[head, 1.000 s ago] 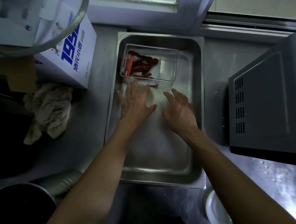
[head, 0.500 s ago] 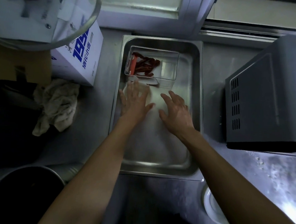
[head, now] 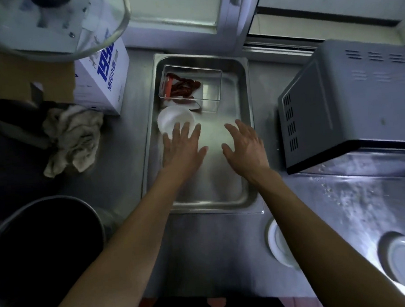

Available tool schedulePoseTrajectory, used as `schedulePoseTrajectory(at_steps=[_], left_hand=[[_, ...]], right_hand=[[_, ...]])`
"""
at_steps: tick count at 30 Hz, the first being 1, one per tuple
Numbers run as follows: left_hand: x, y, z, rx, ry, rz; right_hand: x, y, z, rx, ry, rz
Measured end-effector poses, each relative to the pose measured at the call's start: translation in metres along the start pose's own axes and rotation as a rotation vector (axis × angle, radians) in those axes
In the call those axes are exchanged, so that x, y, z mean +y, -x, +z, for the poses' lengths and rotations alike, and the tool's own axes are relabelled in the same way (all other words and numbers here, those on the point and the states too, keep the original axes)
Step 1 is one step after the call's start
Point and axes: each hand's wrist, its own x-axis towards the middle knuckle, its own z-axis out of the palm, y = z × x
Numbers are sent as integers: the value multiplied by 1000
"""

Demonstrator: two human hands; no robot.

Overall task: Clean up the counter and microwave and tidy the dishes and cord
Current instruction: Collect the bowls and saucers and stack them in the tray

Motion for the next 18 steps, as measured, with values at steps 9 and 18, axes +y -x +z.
schedulePoseTrajectory(at_steps=[9,18], left_hand=[[53,50,0,40,-53,133],[152,129,15,4,-104,263]], right_hand=[[37,91,-3,46,-95,106],[117,204,-27,154,-167,210]])
